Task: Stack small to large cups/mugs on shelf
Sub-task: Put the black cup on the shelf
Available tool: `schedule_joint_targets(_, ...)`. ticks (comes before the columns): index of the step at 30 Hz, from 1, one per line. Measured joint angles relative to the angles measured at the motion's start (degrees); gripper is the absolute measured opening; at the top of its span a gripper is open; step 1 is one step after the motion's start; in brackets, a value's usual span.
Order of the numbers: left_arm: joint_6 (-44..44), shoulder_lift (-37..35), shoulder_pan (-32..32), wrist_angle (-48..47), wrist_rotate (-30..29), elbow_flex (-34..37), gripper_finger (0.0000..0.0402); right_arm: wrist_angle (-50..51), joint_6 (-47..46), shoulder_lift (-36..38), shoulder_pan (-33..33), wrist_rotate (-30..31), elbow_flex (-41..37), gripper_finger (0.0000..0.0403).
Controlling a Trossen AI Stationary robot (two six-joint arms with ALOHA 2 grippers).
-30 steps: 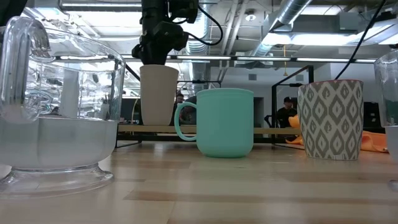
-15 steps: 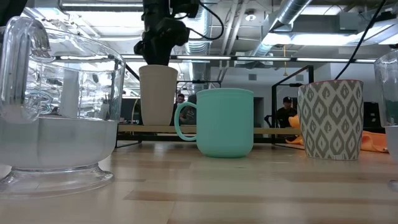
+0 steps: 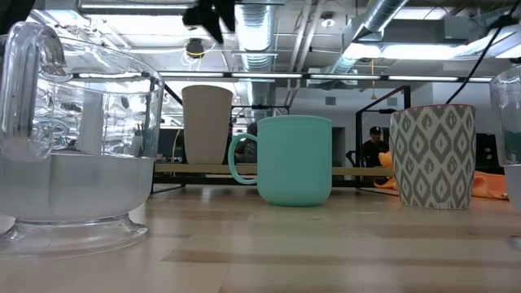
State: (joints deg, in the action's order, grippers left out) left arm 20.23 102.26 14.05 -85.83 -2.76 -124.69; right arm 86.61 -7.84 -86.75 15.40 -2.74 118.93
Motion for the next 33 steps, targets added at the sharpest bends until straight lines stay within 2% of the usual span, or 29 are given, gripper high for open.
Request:
schedule_joint_targets(2,0.45,-0.02,-1.42,-1.12,-0.04,-5.11,0.0201,4.17,-7.77,1.48,1.48,0.84,-0.33,0.024)
schedule_joint_targets(5,1.86,-0.39,-4.06,-1.6,-0.86,-10.52,0.0201,3.23,-19.27,5.74,6.59,0.58,-5.21,0.024)
schedule_joint_targets(7,3.25,-2.88,-5.68,1.22,-0.95,-8.58,0.0201,3.17,-27.53,8.29,11.11,1.18,-8.51,0.024)
schedule_joint_targets(12,6.42,-5.08,-9.48,1.76,-2.59,-7.8,0.0201,3.36,-50.91,13.56,23.56,4.85,-22.34,0.024)
schedule_joint_targets(18,8.2,-5.49,-12.55,2.39,-4.69,-7.66,0.0201,0.52,-74.0,16.56,37.95,4.37,-38.25,0.024)
schedule_joint_targets(24,9.46,-5.46,-14.02,2.48,-5.23,-7.66,0.0201,-8.06,-86.96,17.82,46.76,6.54,-50.05,0.024)
schedule_joint_targets(33,10.69,-5.44,-14.69,2.67,-5.45,-7.66,0.0201,-24.65,-95.82,20.03,51.38,7.23,-63.42,0.024)
